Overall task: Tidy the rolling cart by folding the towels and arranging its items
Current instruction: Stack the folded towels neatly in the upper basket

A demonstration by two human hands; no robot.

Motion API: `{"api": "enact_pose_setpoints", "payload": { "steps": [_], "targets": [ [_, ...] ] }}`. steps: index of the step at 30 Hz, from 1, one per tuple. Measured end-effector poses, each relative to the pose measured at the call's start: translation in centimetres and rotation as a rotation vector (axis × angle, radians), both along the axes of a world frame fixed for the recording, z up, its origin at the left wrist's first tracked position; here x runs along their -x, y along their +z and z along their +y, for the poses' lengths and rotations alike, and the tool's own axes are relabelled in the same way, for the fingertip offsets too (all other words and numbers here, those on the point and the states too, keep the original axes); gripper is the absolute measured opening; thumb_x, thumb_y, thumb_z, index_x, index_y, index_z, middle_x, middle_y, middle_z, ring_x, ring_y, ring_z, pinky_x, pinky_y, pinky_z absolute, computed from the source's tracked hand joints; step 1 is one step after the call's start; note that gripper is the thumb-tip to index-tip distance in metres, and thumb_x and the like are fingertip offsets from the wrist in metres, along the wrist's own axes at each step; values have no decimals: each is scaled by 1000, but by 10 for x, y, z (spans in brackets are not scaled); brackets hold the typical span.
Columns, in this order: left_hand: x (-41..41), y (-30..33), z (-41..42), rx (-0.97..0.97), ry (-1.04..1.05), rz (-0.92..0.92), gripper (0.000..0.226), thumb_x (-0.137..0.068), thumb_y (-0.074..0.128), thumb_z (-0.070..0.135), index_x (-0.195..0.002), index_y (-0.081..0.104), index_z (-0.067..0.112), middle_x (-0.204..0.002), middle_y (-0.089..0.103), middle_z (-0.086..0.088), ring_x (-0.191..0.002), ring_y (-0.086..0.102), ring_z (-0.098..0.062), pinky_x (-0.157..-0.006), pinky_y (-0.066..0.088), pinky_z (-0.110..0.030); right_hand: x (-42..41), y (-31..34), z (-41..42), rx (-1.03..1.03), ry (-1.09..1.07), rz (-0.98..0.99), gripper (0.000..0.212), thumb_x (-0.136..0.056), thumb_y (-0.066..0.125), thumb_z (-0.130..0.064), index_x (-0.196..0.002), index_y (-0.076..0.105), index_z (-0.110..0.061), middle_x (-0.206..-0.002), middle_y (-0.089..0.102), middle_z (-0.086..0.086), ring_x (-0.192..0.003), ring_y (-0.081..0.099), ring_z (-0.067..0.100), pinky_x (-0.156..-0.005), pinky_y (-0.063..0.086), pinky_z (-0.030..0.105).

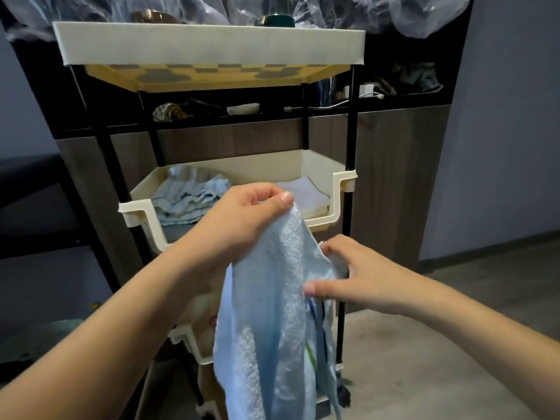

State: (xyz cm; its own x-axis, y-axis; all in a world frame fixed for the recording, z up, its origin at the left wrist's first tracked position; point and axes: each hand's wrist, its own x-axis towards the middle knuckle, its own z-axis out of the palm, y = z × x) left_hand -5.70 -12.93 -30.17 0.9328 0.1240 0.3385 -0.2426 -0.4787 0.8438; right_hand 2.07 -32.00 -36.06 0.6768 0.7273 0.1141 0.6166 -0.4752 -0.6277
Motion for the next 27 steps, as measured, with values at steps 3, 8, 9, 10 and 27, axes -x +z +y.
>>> {"api": "enact_pose_setpoints", "payload": {
  "steps": [3,8,9,10,27],
  "targets": [
    [1,2,1,70,-24,-18,25,-95,60,36,-79,67,18,-73,60,-7,-68,52,-19,-65,39,-33,-5,-8,5,-42,48,-109,36,-76,73,-51,-101,63,-27,-98,56,-12,-90,56,3,-82,49,27],
    [3,-10,21,-124,162,6,35,-85,57,46,-81,63,11,-72,59,-19,-63,51,-22,-63,42,-39,-33,8,-4,-283,58,253,18,-90,65,-26,-89,72,-9,-85,72,5,-76,63,15,-73,48,31],
    [4,-13,26,-190,165,72,32,-84,58,46,-81,63,14,-69,58,-16,-62,50,-20,-61,42,-38,-38,18,-10,-348,79,356,19,-88,65,-23,-92,71,-6,-85,72,6,-77,64,15,-75,49,28],
    [7,-17,28,-250,123,173,30,-81,58,47,-81,64,18,-69,59,-9,-63,49,-18,-61,41,-37,-45,28,-16,-383,96,435,23,-87,66,-23,-95,70,-2,-86,72,7,-79,65,15,-77,50,27],
    [79,-18,-58,-954,-360,583,29,-97,45,46,-85,49,20,-85,55,4,-81,52,-17,-77,44,-34,-72,133,-9,766,-46,-1166,23,-88,46,-3,-103,62,-8,-111,53,2,-88,61,25,-63,37,32]
  ]
}}
